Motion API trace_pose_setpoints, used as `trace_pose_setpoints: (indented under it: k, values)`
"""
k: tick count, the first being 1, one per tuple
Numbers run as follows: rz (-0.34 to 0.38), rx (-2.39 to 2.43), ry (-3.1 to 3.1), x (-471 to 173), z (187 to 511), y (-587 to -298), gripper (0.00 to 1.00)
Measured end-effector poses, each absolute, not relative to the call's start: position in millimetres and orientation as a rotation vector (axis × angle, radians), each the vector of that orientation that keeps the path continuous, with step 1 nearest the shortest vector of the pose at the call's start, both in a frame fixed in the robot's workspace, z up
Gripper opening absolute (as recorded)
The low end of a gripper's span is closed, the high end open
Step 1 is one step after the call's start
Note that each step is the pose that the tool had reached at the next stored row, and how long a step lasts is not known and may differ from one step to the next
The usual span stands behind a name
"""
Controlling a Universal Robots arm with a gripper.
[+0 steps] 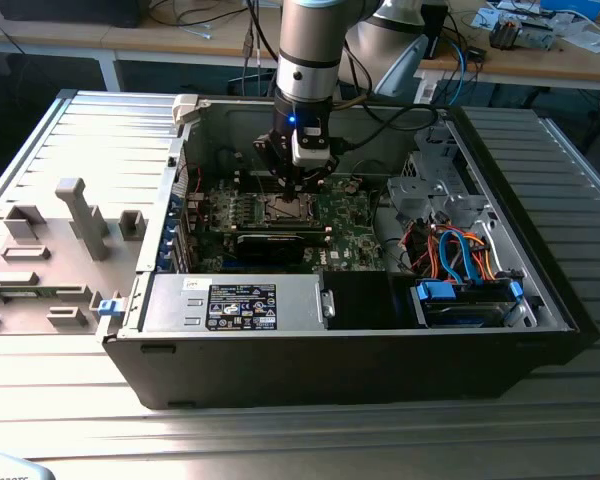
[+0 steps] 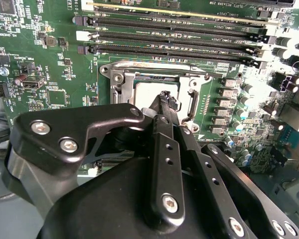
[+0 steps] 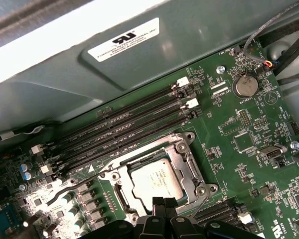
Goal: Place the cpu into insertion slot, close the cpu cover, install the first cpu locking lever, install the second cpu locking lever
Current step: 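Install the first cpu locking lever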
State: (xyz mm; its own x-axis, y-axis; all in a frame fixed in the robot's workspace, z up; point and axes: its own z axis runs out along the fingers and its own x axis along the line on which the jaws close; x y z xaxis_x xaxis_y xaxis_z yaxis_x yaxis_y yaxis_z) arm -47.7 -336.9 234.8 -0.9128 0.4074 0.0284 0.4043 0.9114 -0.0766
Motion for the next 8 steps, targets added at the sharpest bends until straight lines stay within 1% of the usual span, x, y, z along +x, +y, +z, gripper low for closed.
trace_pose_setpoints:
  k: [8]
  values:
    - [0.107,-0.637,-3.030,-47.7,234.8,-336.9,0.11]
